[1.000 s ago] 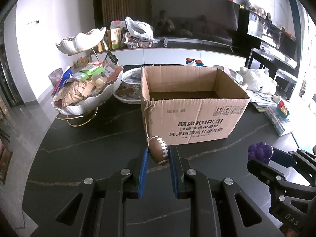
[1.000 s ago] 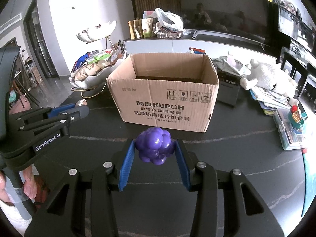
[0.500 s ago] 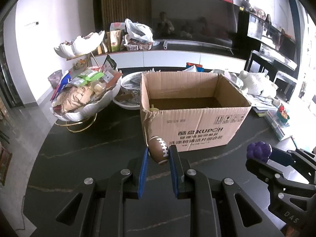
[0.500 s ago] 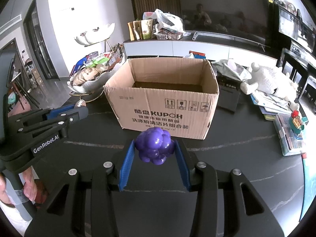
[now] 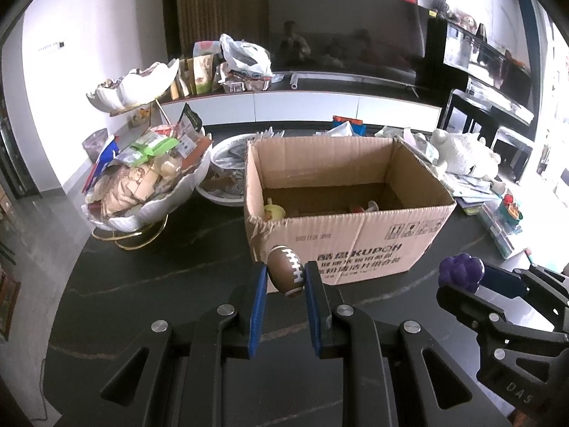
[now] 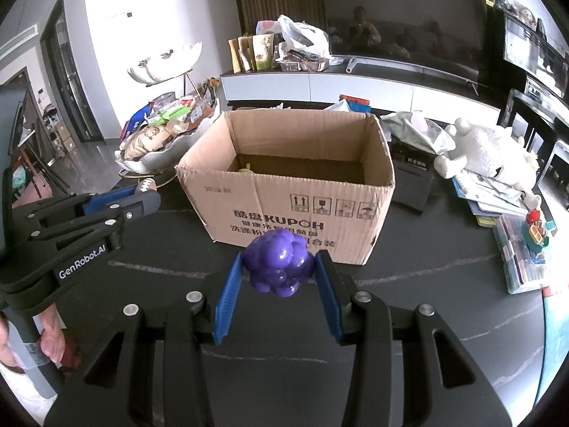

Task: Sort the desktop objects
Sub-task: 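Carry the football over the box with the left tool while the right tool carries the grape ball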

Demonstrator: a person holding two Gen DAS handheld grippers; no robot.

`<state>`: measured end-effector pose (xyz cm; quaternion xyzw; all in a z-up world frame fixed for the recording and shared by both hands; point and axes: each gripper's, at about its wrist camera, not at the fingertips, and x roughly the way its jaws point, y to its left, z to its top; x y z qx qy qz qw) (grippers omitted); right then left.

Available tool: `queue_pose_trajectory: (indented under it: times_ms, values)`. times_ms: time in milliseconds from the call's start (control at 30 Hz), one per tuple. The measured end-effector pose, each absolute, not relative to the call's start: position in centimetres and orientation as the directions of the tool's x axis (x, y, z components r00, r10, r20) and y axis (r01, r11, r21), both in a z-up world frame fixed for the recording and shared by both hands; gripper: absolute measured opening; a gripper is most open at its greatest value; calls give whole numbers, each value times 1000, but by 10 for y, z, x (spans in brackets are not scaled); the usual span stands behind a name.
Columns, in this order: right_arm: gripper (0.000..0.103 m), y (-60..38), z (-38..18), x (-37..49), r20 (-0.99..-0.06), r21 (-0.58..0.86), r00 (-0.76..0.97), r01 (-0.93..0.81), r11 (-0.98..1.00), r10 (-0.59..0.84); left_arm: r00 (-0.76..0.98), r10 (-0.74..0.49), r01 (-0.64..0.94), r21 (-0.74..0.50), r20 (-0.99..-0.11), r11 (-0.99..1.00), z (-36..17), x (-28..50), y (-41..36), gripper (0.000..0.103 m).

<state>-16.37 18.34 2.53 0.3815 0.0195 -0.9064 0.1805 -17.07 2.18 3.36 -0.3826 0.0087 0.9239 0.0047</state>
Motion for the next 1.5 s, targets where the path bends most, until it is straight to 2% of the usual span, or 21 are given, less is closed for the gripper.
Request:
queue_pose_trajectory:
  times_ms: [933, 1500]
  values:
    - [39, 186, 51, -208, -663, 114, -674, 340, -934, -326, -735, 17, -42, 20, -678, -999, 49, -212, 29, 19]
    - [39, 180, 50, -254, -688, 125, -647, 340, -932, -329, -706, 13, -33, 14, -708, -999, 45, -257, 24, 19]
